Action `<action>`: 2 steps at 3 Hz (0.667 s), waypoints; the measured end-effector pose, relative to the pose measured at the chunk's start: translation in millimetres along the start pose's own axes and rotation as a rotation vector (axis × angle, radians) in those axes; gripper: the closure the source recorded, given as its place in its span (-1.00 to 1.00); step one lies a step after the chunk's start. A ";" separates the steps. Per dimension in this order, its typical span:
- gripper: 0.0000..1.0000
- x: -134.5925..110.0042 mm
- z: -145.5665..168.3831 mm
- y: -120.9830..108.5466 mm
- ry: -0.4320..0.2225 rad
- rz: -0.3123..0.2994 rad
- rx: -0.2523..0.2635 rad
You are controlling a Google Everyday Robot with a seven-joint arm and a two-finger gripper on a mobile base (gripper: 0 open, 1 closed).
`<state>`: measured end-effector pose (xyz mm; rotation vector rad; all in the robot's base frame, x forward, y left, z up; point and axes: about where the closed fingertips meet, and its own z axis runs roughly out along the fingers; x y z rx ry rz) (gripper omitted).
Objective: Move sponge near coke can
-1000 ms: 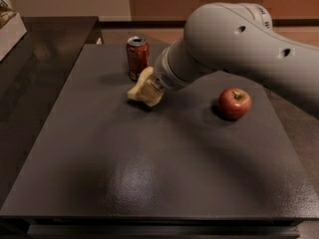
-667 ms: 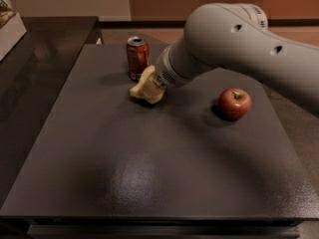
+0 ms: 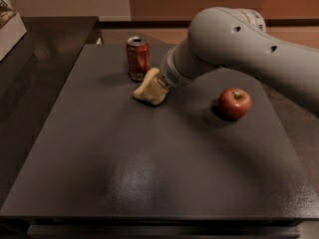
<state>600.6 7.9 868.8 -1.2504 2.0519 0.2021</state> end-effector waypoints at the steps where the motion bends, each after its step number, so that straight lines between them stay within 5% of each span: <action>1: -1.00 -1.2 -0.7 1.1 0.000 -0.003 0.000; 2: -1.00 -1.2 -0.7 1.2 0.000 -0.003 0.000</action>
Offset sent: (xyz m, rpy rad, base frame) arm -0.0008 0.0010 0.0008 -0.0011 -0.0015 0.0019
